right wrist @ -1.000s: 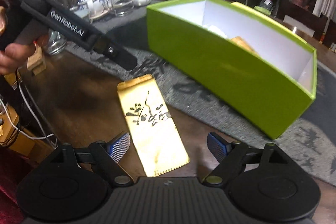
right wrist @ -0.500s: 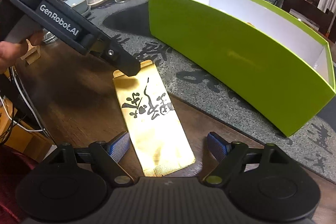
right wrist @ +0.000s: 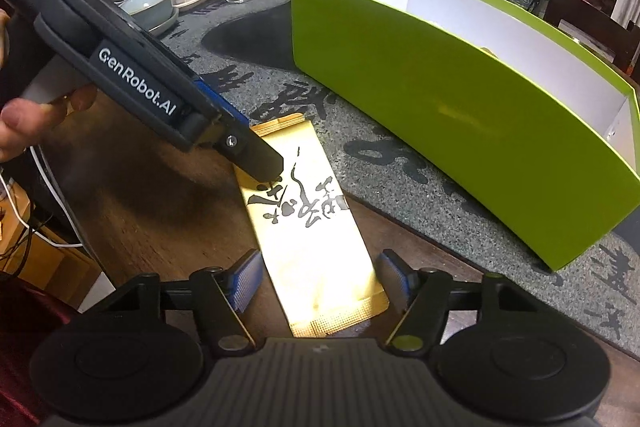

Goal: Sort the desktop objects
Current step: 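Move the left gripper to the second gold foil bag and grasp it, then carry the gold foil bag into the green box and open the left gripper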

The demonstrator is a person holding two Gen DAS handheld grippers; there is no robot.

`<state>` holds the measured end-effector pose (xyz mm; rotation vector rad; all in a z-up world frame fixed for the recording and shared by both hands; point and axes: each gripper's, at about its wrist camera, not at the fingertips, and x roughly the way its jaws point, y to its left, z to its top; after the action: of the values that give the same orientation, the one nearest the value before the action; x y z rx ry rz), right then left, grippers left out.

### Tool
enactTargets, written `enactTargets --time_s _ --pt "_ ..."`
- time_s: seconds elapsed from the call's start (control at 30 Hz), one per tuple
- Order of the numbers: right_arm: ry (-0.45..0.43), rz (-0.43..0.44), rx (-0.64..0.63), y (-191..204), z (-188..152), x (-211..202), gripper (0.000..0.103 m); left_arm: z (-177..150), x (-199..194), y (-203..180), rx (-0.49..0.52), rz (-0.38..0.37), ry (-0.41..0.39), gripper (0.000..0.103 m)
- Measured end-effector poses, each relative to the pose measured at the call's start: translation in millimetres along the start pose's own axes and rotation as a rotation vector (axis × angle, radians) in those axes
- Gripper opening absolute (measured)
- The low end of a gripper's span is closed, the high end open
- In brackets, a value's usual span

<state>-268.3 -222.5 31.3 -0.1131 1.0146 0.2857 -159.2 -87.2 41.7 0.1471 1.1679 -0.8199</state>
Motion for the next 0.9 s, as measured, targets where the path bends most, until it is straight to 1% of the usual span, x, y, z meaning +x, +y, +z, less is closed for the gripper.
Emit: enactTargets --time_s 0.23,0.27,0.6,0.77,0.9 --pt "0.0 -0.002 0.0 0.4 -0.4 -0.5 0.063 0.7 2.7 1.8 -0.006 -0.001 0.004 0.052" --pt "0.0 -0.001 0.0 0.2 -0.4 0.0 0.063 -4.6 1.1 0.3 -0.011 0.0 -0.002 0.052" --pt "-0.006 0.001 0.001 -0.9 1.4 3.9 0.064 3.0 5.0 -5.1 0.008 -0.002 -0.004 0.052" --pt "-0.006 -0.002 -0.004 0.3 4.2 5.2 0.062 3.4 8.3 -8.9 0.02 0.001 -0.005 0.05" --pt "-0.005 -0.004 -0.012 1.8 6.0 5.9 0.061 2.4 2.6 -6.7 0.001 -0.01 -0.009 0.046"
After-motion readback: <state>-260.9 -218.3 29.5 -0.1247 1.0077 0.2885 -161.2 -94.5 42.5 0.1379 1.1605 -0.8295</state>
